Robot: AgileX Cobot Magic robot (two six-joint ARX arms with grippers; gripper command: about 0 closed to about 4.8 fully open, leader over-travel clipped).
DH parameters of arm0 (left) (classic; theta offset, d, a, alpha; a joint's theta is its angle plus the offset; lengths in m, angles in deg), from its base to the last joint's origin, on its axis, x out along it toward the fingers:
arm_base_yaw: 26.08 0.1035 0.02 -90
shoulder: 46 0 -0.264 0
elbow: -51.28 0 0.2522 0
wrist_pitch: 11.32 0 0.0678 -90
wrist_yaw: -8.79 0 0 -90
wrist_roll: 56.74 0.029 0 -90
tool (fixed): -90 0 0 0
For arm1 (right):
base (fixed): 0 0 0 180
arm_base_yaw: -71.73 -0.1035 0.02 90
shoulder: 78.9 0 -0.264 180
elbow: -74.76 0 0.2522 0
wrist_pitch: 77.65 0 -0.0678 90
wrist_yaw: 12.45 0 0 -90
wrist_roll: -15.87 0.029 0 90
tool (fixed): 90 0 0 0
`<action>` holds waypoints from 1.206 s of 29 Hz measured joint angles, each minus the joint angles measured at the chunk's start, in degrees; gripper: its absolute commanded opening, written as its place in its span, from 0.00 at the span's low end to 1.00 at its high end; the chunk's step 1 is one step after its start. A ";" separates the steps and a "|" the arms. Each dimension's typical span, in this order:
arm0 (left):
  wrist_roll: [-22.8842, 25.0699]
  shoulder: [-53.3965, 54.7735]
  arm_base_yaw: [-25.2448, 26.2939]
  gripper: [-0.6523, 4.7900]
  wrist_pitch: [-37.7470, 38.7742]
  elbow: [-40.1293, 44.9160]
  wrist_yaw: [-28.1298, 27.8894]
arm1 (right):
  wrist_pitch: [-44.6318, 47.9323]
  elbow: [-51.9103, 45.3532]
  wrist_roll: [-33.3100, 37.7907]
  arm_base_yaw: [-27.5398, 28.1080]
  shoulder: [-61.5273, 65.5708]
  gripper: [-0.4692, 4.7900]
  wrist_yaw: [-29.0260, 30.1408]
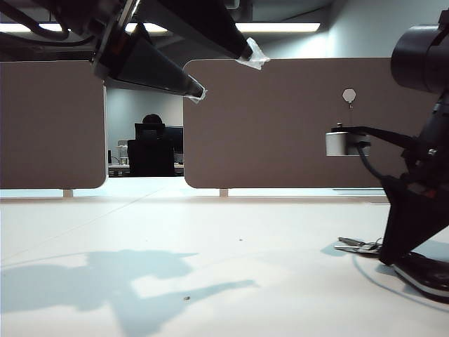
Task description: Hang the bunch of keys on the hook.
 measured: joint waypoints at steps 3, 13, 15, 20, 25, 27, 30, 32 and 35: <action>0.46 0.00 0.00 1.00 0.39 0.00 0.00 | 0.39 0.20 0.22 0.00 0.33 0.07 -0.44; 1.29 0.00 0.00 1.00 0.83 0.00 -0.04 | 0.59 0.20 -0.17 -0.46 -0.59 0.08 -2.27; 1.27 0.00 0.00 1.00 0.83 0.00 -0.04 | -1.22 -0.13 -0.15 -0.44 -1.95 0.08 -2.64; 1.29 0.00 0.00 1.00 0.83 0.00 -0.02 | -2.03 0.52 -0.09 -0.39 -7.23 0.08 -2.12; 1.29 0.00 0.00 1.00 0.83 0.00 -0.04 | -2.14 0.61 0.61 -0.39 -11.50 0.08 2.40; 1.29 0.00 0.00 1.00 0.83 0.00 -0.04 | -2.10 0.61 1.86 -0.39 -14.05 0.08 5.16; 1.29 0.00 0.00 1.00 0.83 0.00 -0.28 | -1.88 0.66 2.99 -0.39 -15.13 0.08 10.32; 1.29 0.00 0.00 1.00 0.85 0.00 -0.37 | -2.05 0.66 3.21 -0.39 -14.32 0.08 11.47; 1.29 0.02 0.00 1.00 0.83 0.00 -1.25 | -2.08 0.63 3.26 -0.37 -11.93 0.08 11.21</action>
